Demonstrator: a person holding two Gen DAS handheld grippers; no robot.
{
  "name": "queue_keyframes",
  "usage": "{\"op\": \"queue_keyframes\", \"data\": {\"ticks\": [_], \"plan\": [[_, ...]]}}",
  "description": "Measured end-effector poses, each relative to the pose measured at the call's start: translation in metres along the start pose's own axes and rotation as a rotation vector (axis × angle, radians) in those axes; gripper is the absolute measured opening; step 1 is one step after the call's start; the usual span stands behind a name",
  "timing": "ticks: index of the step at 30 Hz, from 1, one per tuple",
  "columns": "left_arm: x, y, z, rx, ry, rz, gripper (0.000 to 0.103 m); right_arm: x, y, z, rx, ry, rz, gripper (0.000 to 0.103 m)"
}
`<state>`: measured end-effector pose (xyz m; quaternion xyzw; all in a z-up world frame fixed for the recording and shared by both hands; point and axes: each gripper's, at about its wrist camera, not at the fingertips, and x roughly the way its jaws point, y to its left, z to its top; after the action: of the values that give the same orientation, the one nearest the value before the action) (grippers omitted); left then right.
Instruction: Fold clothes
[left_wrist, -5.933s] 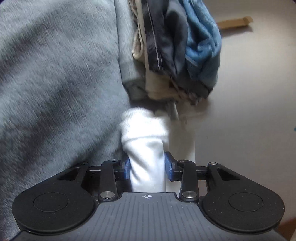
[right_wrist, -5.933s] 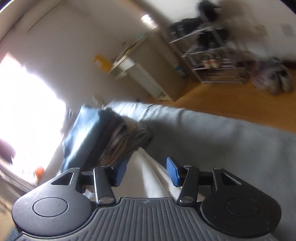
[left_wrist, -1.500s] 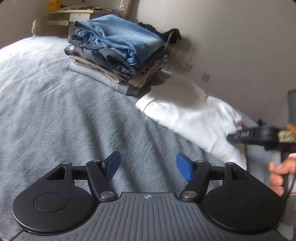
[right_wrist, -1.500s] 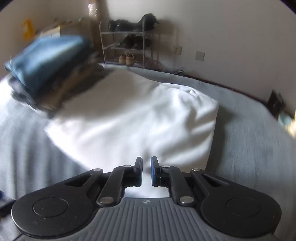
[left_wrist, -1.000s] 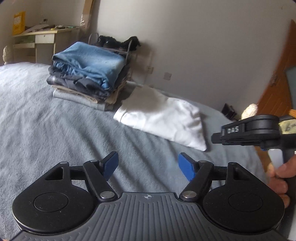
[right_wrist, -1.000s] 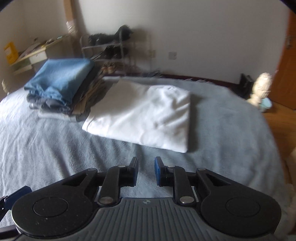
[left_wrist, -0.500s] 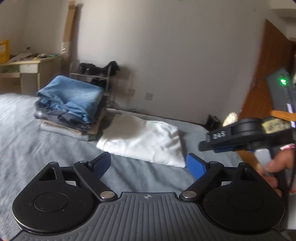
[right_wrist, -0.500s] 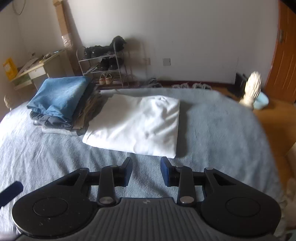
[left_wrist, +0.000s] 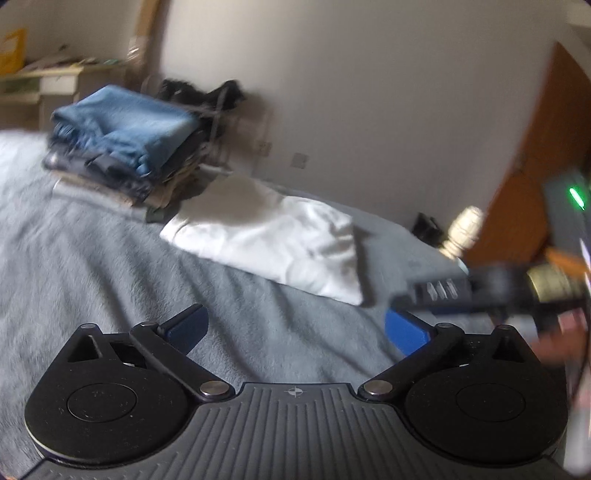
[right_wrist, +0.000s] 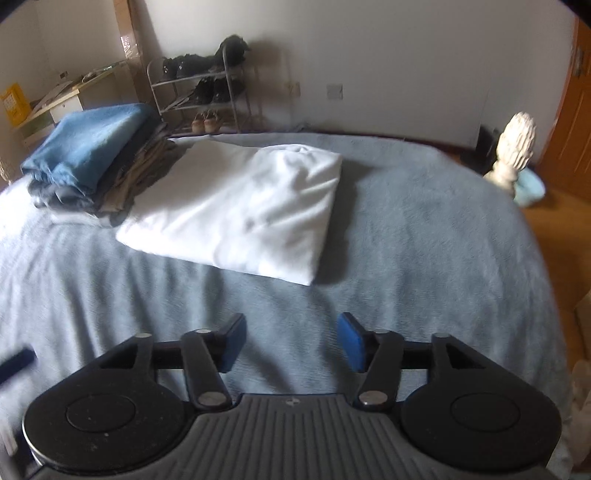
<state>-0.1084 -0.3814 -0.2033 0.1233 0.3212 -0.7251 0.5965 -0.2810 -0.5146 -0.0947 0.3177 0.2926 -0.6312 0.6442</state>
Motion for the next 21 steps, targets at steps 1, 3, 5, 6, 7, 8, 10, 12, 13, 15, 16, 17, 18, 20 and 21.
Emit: {"op": "queue_keyframes", "data": {"ticks": [1,3,5,6,7,8,10,12,13,15,16,17,18,20,21], "plan": [[0.004,-0.002,0.002,-0.027,0.007,0.012,0.103,0.001,0.001,-0.006,-0.034,-0.02,-0.019,0.062],[0.01,-0.008,0.002,-0.055,0.027,0.027,0.103,0.005,0.007,-0.012,-0.133,-0.035,-0.059,0.065],[0.015,-0.016,-0.001,-0.059,0.046,0.044,0.103,0.006,0.013,-0.009,-0.202,-0.036,-0.087,0.067],[0.018,-0.018,-0.003,-0.063,0.056,0.052,0.103,0.004,0.014,-0.007,-0.22,-0.047,-0.094,0.069],[0.02,-0.02,-0.005,-0.068,0.066,0.061,0.103,0.004,0.014,-0.005,-0.232,-0.056,-0.13,0.074],[0.024,-0.021,-0.006,-0.071,0.089,0.078,0.103,0.005,0.013,-0.003,-0.234,-0.059,-0.147,0.078],[0.033,-0.022,-0.006,-0.074,0.135,0.121,0.103,0.006,0.007,-0.002,-0.229,-0.054,-0.12,0.081],[0.038,-0.023,-0.007,-0.075,0.155,0.162,0.103,0.009,0.0,-0.002,-0.225,-0.049,-0.107,0.081],[0.039,-0.024,-0.008,-0.075,0.159,0.173,0.103,0.01,-0.001,-0.003,-0.23,-0.055,-0.114,0.081],[0.04,-0.027,-0.01,-0.067,0.166,0.175,0.103,0.009,-0.004,-0.004,-0.247,-0.071,-0.122,0.081],[0.04,-0.03,-0.011,-0.062,0.168,0.176,0.103,0.008,-0.006,-0.003,-0.252,-0.081,-0.124,0.081],[0.041,-0.033,-0.011,-0.056,0.169,0.177,0.103,0.007,-0.007,-0.003,-0.256,-0.09,-0.127,0.083],[0.041,-0.037,-0.012,-0.052,0.163,0.173,0.103,0.007,-0.01,-0.001,-0.247,-0.097,-0.131,0.083],[0.04,-0.044,-0.013,-0.047,0.146,0.159,0.103,0.006,-0.015,0.002,-0.228,-0.109,-0.138,0.086],[0.04,-0.047,-0.012,-0.044,0.142,0.147,0.103,0.005,-0.017,0.003,-0.219,-0.115,-0.142,0.087]]}}
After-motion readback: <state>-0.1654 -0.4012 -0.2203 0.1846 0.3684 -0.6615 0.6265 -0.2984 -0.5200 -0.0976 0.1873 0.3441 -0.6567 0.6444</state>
